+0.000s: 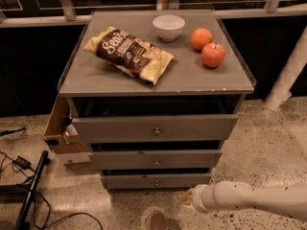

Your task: Open bottom drawer

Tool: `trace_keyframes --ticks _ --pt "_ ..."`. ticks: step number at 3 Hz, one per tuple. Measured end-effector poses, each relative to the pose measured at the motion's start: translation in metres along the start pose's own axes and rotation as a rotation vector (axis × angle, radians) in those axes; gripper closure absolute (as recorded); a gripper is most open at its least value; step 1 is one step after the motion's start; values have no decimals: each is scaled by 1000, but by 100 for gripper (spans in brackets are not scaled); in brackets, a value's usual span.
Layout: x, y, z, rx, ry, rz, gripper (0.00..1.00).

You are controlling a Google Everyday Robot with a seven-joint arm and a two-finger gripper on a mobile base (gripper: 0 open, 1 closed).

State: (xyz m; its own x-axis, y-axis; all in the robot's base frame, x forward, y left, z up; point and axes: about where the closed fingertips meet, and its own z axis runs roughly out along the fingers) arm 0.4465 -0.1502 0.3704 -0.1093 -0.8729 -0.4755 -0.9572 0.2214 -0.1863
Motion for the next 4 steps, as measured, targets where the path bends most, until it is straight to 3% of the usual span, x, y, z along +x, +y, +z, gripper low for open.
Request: trace_keyframes --ticks 1,2,3,4 --pt "31 -21 48 35 -49 35 100" --pt "62 -24 89 14 -102 113 100" --pt "73 -52 95 55 -103 133 100" --pt "73 -53 95 55 -103 132 94"
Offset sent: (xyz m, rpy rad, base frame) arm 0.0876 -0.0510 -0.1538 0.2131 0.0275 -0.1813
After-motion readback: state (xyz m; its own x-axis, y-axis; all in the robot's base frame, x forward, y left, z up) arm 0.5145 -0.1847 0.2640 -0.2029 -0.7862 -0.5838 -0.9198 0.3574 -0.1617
